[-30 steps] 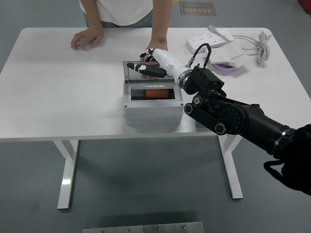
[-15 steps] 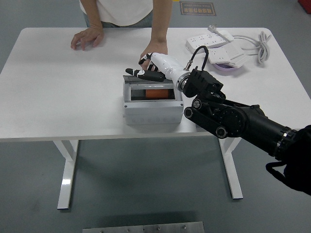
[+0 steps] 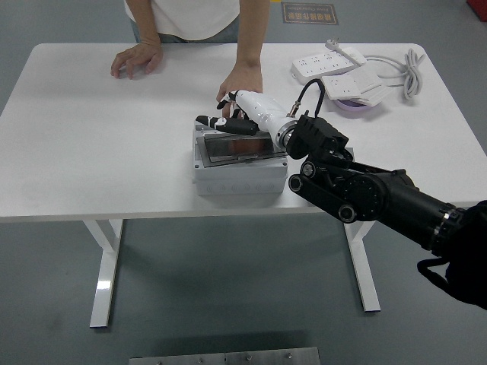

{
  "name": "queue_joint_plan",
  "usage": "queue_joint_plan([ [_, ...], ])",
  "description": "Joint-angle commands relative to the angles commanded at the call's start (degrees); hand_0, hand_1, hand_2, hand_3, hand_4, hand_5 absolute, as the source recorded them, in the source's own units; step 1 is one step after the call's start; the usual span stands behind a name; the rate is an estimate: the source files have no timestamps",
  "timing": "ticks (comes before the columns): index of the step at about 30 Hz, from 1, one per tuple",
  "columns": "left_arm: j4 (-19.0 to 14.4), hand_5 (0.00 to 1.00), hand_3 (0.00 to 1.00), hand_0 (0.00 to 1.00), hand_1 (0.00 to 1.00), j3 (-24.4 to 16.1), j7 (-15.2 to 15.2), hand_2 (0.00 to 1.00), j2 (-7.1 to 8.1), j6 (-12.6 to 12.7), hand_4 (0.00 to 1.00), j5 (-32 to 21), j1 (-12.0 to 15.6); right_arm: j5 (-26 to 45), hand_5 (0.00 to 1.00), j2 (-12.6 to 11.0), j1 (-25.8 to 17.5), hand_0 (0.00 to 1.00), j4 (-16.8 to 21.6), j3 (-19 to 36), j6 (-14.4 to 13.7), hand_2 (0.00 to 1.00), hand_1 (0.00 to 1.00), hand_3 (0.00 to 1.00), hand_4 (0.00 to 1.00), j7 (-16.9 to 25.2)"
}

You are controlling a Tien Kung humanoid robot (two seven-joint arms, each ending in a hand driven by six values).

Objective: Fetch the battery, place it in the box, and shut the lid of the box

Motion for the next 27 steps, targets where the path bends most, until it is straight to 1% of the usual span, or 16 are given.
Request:
queue_joint_plan([
  [8, -0.04, 0.185, 0.572, 0.679, 0.746, -0.15, 0.18, 0.646, -0.07, 0.02, 0.561, 0.08, 0.19, -0.59, 0.998, -1.05, 0.09, 0.342, 0.35, 1.40, 0.17, 0.458, 0.352, 0.720, 0.948, -0.14],
  [11, -0.03, 0.185, 0.572, 0.679, 0.746, -0.12, 0.15, 0.646, -0.13, 0.07, 0.561, -0.07, 0.28, -1.60, 0.998, -2.10, -0.13, 0.342, 1.03, 3.21, 0.58, 0.458, 0.352, 0.720, 0.948, -0.63],
  [13, -0.03, 0.186, 0.573, 0.679, 0.747, -0.07, 0.11, 0.646, -0.21, 0.12, 0.561, -0.23, 0.40, -2.72, 0.998, -3.24, -0.61, 0.354, 2.07, 5.12, 1.10, 0.458, 0.354, 0.720, 0.942, -1.23],
  [16, -0.03, 0.186, 0.573, 0.679, 0.747, 0.13, 0.01, 0.646, -0.34, 0.25, 0.561, -0.67, 0.67, -4.14, 0.998, -5.40, -1.64, 0.354, 4.37, 8.04, 1.95, 0.458, 0.354, 0.720, 0.942, -2.14],
  [22, -0.06, 0.186, 0.573, 0.679, 0.747, 0.51, -0.04, 0.646, -0.66, 0.48, 0.561, -1.72, 1.37, -7.19, 0.998, -10.81, -5.78, 0.353, 11.19, 15.17, 3.99, 0.457, 0.353, 0.719, 0.938, -3.41],
  [25, -0.11, 0.187, 0.573, 0.679, 0.748, 0.32, 0.21, 0.646, -0.86, 0.51, 0.561, -1.70, 1.71, -8.77, 0.998, -12.24, -8.81, 0.348, 14.78, 19.67, 6.21, 0.457, 0.353, 0.711, 0.935, -3.49],
  [27, -0.13, 0.187, 0.573, 0.679, 0.748, 0.40, 0.19, 0.646, -1.01, 0.52, 0.561, -1.90, 1.91, -9.70, 0.998, -12.71, -10.90, 0.348, 17.18, 23.02, 7.55, 0.457, 0.353, 0.711, 0.935, -3.30],
])
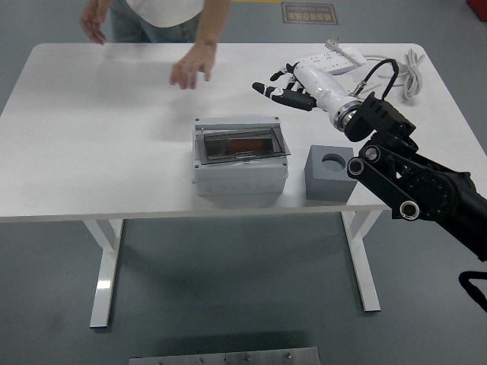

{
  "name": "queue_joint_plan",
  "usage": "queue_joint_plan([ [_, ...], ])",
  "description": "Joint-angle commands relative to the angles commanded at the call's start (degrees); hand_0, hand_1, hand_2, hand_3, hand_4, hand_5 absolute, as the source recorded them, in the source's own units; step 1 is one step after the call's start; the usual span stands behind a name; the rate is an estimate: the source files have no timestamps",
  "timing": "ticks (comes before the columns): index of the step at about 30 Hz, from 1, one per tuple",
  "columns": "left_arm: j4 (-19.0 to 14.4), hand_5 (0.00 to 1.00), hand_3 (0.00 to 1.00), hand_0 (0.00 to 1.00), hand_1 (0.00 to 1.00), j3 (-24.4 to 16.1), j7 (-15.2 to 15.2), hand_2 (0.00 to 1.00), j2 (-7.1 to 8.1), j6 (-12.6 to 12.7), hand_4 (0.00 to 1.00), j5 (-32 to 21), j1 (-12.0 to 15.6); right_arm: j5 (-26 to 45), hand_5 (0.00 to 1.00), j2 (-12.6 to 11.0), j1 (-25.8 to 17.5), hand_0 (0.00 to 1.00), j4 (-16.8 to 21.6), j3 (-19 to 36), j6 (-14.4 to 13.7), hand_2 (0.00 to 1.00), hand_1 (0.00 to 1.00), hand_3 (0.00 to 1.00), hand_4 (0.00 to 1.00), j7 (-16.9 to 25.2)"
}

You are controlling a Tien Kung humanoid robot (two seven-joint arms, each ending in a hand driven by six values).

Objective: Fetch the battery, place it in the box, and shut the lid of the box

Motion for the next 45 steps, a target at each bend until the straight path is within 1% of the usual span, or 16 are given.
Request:
queue_joint_plan([
  [2, -0.02, 0.187, 0.573, 0.679, 0.748, 0.11, -0.02, 0.646, -0.12, -0.03, 0.561, -0.24, 0.29, -0.91, 0.998, -0.08, -2.72, 0.348, 2.98, 4.44, 1.56, 0.457, 0.353, 0.711, 0.935, 0.52],
  [5, -0.03, 0.187, 0.572, 0.679, 0.748, 0.28, -0.05, 0.644, -0.22, -0.01, 0.560, -0.55, 0.63, -1.30, 0.998, 0.42, -5.95, 0.345, 6.45, 10.16, 2.35, 0.461, 0.356, 0.697, 0.934, 1.67],
  [8, -0.07, 0.187, 0.572, 0.679, 0.748, 0.52, -0.15, 0.644, -0.32, 0.08, 0.560, -1.01, 1.00, 0.20, 0.998, 1.72, -9.30, 0.345, 9.40, 15.87, 1.59, 0.461, 0.356, 0.697, 0.934, 4.36],
  [10, -0.08, 0.187, 0.572, 0.678, 0.747, 0.67, -0.23, 0.644, -0.34, 0.15, 0.560, -1.33, 1.18, 1.90, 0.998, 2.77, -11.16, 0.340, 10.10, 19.39, 0.58, 0.467, 0.365, 0.678, 0.934, 6.39],
  [14, -0.10, 0.187, 0.572, 0.678, 0.747, 0.90, -0.23, 0.644, -0.31, 0.05, 0.560, -1.89, 1.39, 7.60, 0.998, 4.65, -14.18, 0.340, 8.79, 26.79, -2.92, 0.467, 0.365, 0.678, 0.934, 11.88],
  [15, -0.10, 0.186, 0.572, 0.678, 0.747, 0.95, -0.24, 0.645, -0.30, 0.01, 0.560, -2.03, 1.44, 9.68, 0.998, 4.95, -14.78, 0.371, 7.97, 28.70, -3.90, 0.496, 0.392, 0.672, 0.932, 13.66],
  [16, -0.10, 0.186, 0.572, 0.678, 0.747, 0.97, -0.23, 0.645, -0.30, -0.01, 0.560, -2.09, 1.46, 11.39, 0.998, 5.15, -15.20, 0.371, 7.25, 30.05, -4.62, 0.496, 0.392, 0.672, 0.932, 15.06],
  [20, -0.10, 0.186, 0.572, 0.678, 0.747, 1.13, -0.31, 0.645, -0.44, -0.08, 0.560, -2.44, 1.50, 18.88, 0.998, 5.81, -16.68, 0.371, 4.45, 35.29, -6.45, 0.496, 0.392, 0.672, 0.932, 21.05],
  [21, -0.10, 0.186, 0.572, 0.677, 0.747, 1.15, -0.33, 0.644, -0.46, -0.08, 0.559, -2.48, 1.49, 20.25, 0.998, 5.90, -16.88, 0.478, 4.01, 36.14, -6.62, 0.553, 0.482, 0.674, 0.926, 22.11],
  [22, -0.10, 0.186, 0.572, 0.677, 0.747, 1.17, -0.35, 0.644, -0.48, -0.09, 0.559, -2.52, 1.48, 22.10, 0.998, 6.04, -17.11, 0.478, 3.46, 37.16, -6.79, 0.553, 0.482, 0.674, 0.926, 23.54],
  [26, -0.08, 0.186, 0.572, 0.677, 0.747, 1.11, -0.39, 0.644, -0.44, -0.05, 0.559, -2.56, 1.38, 28.35, 0.998, 6.29, -17.64, 0.478, 1.65, 38.90, -7.32, 0.553, 0.482, 0.674, 0.926, 28.33],
  [27, -0.06, 0.186, 0.571, 0.677, 0.746, 1.16, -0.48, 0.644, -0.39, 0.01, 0.559, -2.72, 1.35, 29.58, 0.998, 6.25, -17.71, 0.500, 1.41, 39.02, -7.37, 0.557, 0.505, 0.675, 0.903, 29.03],
  [29, -0.04, 0.186, 0.571, 0.677, 0.746, 1.22, -0.63, 0.644, -0.28, 0.16, 0.559, -2.99, 1.30, 31.99, 0.998, 6.17, -17.85, 0.500, 1.08, 39.11, -7.44, 0.557, 0.505, 0.675, 0.903, 30.01],
  [32, -0.03, 0.186, 0.571, 0.677, 0.746, 1.28, -0.77, 0.644, -0.07, 0.35, 0.559, -3.34, 1.24, 34.48, 0.998, 6.10, -18.04, 0.500, 0.89, 39.26, -7.48, 0.557, 0.505, 0.675, 0.903, 30.71],
  [35, -0.03, 0.188, 0.571, 0.677, 0.746, 1.25, -0.83, 0.643, 0.14, 0.47, 0.559, -3.51, 1.20, 35.55, 0.998, 6.05, -18.15, 0.530, 0.78, 39.47, -7.42, 0.559, 0.514, 0.675, 0.898, 31.08],
  [45, -0.07, 0.187, 0.570, 0.677, 0.745, 0.71, -0.63, 0.644, 0.91, 0.44, 0.558, -2.86, 0.87, 36.18, 0.998, 6.21, -18.11, 0.563, 0.82, 39.65, -7.42, 0.575, 0.551, 0.675, 0.896, 31.51],
])
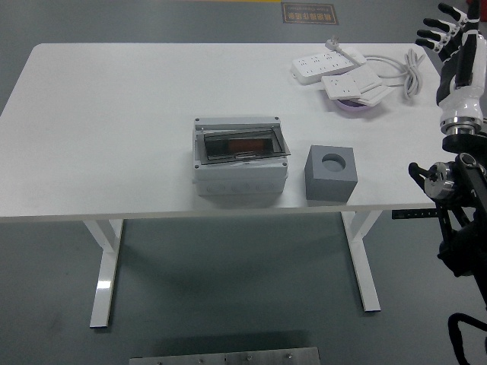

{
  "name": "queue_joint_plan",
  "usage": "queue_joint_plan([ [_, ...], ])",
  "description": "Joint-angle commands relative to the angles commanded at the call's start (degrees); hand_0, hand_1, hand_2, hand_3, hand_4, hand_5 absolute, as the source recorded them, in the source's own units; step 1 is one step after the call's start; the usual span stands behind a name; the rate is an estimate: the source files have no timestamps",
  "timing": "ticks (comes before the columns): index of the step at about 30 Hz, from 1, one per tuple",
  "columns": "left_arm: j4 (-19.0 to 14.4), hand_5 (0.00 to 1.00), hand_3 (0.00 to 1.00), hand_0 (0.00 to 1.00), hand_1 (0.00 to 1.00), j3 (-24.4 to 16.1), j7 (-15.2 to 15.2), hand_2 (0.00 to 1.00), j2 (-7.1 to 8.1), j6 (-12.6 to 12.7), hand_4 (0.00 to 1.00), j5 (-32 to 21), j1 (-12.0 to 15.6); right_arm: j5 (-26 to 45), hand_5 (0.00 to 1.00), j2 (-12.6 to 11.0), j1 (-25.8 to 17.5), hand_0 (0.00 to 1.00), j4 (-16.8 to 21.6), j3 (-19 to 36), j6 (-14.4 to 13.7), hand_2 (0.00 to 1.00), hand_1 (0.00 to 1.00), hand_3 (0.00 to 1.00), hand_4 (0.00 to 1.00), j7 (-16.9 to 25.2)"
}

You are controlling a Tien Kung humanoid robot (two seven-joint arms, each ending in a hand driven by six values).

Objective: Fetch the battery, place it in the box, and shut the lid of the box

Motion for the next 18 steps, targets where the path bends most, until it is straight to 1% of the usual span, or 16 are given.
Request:
queue_joint_plan([
  [5, -0.13, 0.187, 0.570, 0.677, 0.745, -0.61, 0.58, 0.644, 0.22, -0.26, 0.558, 1.26, -0.09, -1.06, 0.998, 0.14, 0.29, 0.563, 0.03, -0.26, -0.38, 0.575, 0.551, 0.675, 0.896, -0.30],
  [7, -0.16, 0.186, 0.570, 0.677, 0.744, -0.72, 0.72, 0.644, 0.20, -0.41, 0.558, 1.61, -0.13, -2.15, 0.998, -0.01, 0.39, 0.575, 0.08, -0.31, -0.69, 0.578, 0.566, 0.676, 0.896, -0.65],
  [17, -0.15, 0.185, 0.570, 0.677, 0.744, -0.65, 0.59, 0.644, 0.30, -0.44, 0.558, 1.49, -0.33, -6.33, 0.998, -1.66, 0.79, 0.587, 0.62, -1.04, -1.54, 0.581, 0.576, 0.676, 0.892, -2.22],
  [18, -0.15, 0.185, 0.570, 0.678, 0.744, -0.65, 0.59, 0.644, 0.31, -0.44, 0.557, 1.46, -0.32, -6.82, 0.700, -1.72, 0.83, 0.594, 0.79, -1.21, -1.61, 0.588, 0.578, 0.661, 0.835, -2.40],
])
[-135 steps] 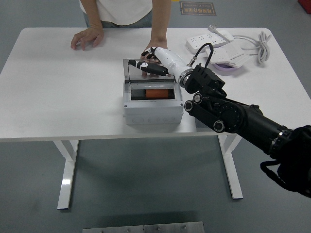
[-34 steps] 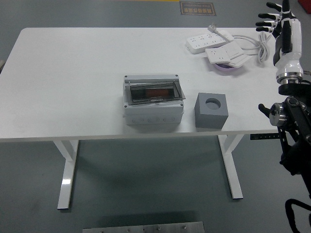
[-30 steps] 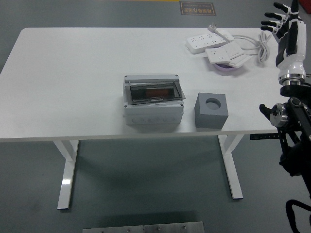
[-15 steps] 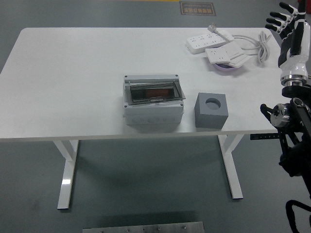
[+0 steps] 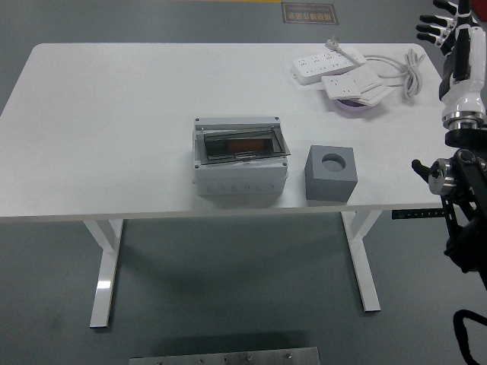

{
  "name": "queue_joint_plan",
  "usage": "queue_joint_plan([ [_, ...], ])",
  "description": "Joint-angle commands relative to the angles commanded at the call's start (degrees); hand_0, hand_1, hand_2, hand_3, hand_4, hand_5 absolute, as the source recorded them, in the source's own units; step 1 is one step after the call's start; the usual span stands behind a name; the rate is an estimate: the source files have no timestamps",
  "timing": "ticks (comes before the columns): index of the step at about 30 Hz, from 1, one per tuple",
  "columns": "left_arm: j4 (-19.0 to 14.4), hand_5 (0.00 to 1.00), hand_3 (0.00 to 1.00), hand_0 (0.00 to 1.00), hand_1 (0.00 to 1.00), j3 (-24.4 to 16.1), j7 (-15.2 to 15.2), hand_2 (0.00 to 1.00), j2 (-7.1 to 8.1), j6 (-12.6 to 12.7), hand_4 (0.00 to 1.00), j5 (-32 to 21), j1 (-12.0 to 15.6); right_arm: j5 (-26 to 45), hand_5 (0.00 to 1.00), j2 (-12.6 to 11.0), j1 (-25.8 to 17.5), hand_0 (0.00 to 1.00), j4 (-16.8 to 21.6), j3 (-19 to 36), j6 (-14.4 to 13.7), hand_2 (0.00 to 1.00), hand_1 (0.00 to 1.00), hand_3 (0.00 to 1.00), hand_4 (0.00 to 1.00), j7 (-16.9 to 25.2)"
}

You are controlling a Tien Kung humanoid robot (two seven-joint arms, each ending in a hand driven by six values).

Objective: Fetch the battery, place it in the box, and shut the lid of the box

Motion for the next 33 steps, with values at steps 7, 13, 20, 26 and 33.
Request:
queue_joint_plan([
  [7, -0.01, 0.184, 0.570, 0.678, 0.744, -0.04, 0.06, 0.644, 0.02, -0.02, 0.557, 0.03, 0.06, -2.82, 0.567, -0.02, 0.28, 0.594, 1.31, -2.24, -0.34, 0.616, 0.600, 0.659, 0.814, -1.14],
  [13, 0.00, 0.183, 0.571, 0.679, 0.744, -0.20, 0.15, 0.644, 0.05, -0.10, 0.556, 0.28, 0.13, -4.77, 0.400, 0.08, 0.31, 0.588, 1.14, -4.31, 0.28, 0.628, 0.604, 0.657, 0.785, -1.75],
  [20, 0.00, 0.183, 0.571, 0.678, 0.743, -0.33, 0.23, 0.645, 0.06, -0.17, 0.556, 0.48, 0.14, -4.83, 0.248, 0.83, -0.49, 0.573, -0.28, -5.57, -2.05, 0.620, 0.586, 0.659, 0.718, 1.71],
  [26, -0.03, 0.183, 0.571, 0.679, 0.744, -0.25, 0.22, 0.644, 0.11, -0.07, 0.556, 0.23, 0.33, -5.71, 0.247, 1.43, -0.85, 0.476, -0.43, -7.26, -6.04, 0.593, 0.568, 0.653, 0.695, 6.11],
  [33, -0.03, 0.183, 0.570, 0.678, 0.744, 0.48, -0.30, 0.645, 0.24, 0.28, 0.556, -1.10, 0.43, -7.24, 0.251, 1.74, 0.10, 0.375, -0.07, -10.38, -8.61, 0.558, 0.505, 0.640, 0.664, 7.20],
])
